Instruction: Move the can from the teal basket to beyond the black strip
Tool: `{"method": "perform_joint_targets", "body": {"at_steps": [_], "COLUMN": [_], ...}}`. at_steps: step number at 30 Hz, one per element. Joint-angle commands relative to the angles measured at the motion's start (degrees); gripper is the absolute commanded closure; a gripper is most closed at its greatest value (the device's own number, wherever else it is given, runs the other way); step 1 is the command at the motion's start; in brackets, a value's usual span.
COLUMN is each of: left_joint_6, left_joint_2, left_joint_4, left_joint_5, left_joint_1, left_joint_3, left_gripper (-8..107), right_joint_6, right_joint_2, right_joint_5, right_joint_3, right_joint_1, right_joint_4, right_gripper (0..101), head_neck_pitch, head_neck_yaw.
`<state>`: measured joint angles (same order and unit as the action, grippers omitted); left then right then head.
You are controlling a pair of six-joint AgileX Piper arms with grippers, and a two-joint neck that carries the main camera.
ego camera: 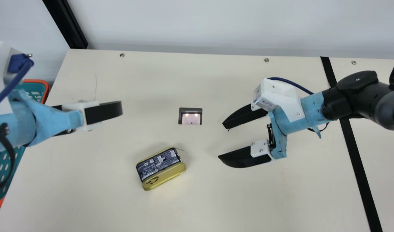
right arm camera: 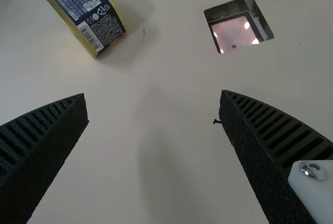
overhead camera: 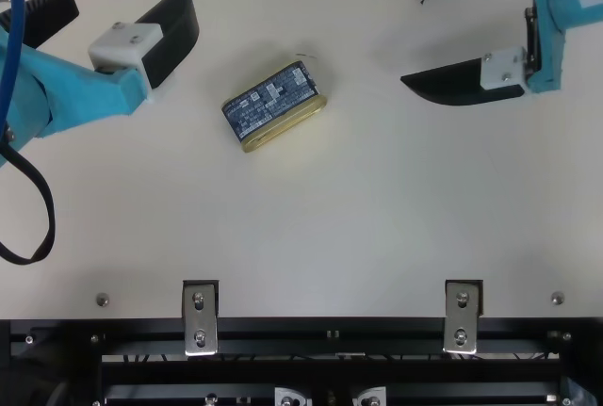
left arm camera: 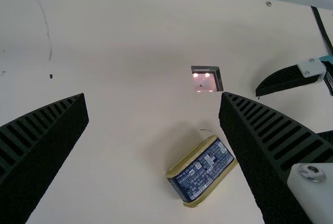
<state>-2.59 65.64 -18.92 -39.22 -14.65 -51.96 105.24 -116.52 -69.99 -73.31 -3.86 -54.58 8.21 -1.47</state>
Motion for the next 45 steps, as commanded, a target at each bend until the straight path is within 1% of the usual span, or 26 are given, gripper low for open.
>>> {"method": "perform_joint_targets", "body": {"at_steps": [1, 5, 6, 10, 16, 23, 29, 35, 36, 37, 39, 41, 45], "left_joint_6": [0.00, 0.00, 0.00, 0.00, 0.00, 0.00, 0.00, 0.00, 0.00, 0.00, -0.21, -1.10, -4.69], "left_joint_2": [0.00, 0.00, 0.00, 0.00, 0.00, 0.00, 0.00, 0.00, 0.00, 0.00, 0.05, -0.09, -1.42], "left_joint_4": [0.00, 0.00, 0.00, 0.00, 0.00, 0.00, 0.00, 0.00, 0.00, 0.00, 0.46, 2.27, 7.66], "left_joint_5": [0.00, 0.00, 0.00, 0.00, 0.00, 0.00, 0.00, 0.00, 0.00, 0.00, -0.03, 0.09, 1.06], "left_joint_1": [0.00, 0.00, 0.00, 0.00, 0.00, 0.00, 0.00, 0.00, 0.00, 0.00, 0.16, 0.89, 3.22], "left_joint_3": [0.00, 0.00, 0.00, 0.00, 0.00, 0.00, 0.00, 0.00, 0.00, 0.00, -0.07, 0.06, 1.04], "left_gripper": [9, 9, 9, 9, 9, 9, 9, 9, 9, 9, 9, 9, 9], "right_joint_6": [0.00, 0.00, -0.95, -1.43, -2.83, -7.11, -11.97, -17.03, -15.50, -16.40, -17.01, -17.01, -17.01], "right_joint_2": [0.00, 0.00, 0.04, 0.54, 2.98, 7.13, 9.74, 10.18, 10.28, 10.28, 10.28, 10.34, 10.34], "right_joint_5": [0.00, 0.00, 0.09, 0.09, 0.09, 0.09, 0.09, 0.09, -0.27, -0.27, -0.34, -0.42, -0.14], "right_joint_3": [0.00, 0.00, -0.59, -0.91, -2.34, -6.23, -10.30, -14.38, -13.38, -14.06, -14.40, -14.40, -14.45], "right_joint_1": [0.00, 0.00, 0.60, 0.87, 2.67, 8.06, 14.94, 21.61, 19.77, 20.79, 21.68, 21.75, 21.75], "right_joint_4": [0.00, 0.00, -0.03, 0.35, 1.79, 6.69, 13.37, 21.02, 18.04, 19.41, 20.34, 21.21, 21.22], "right_gripper": [0, 0, 0, 0, 0, 0, 0, 0, 0, 0, 0, 0, 0], "head_neck_pitch": [0.17, 0.17, 0.17, 0.17, 0.17, 0.17, 0.17, 0.17, 0.17, 0.17, 0.17, 0.17, 0.17], "head_neck_yaw": [0.10, 0.10, 0.10, 0.10, 0.10, 0.10, 0.10, 0.10, 0.10, 0.10, 0.10, 0.10, 0.10]}}
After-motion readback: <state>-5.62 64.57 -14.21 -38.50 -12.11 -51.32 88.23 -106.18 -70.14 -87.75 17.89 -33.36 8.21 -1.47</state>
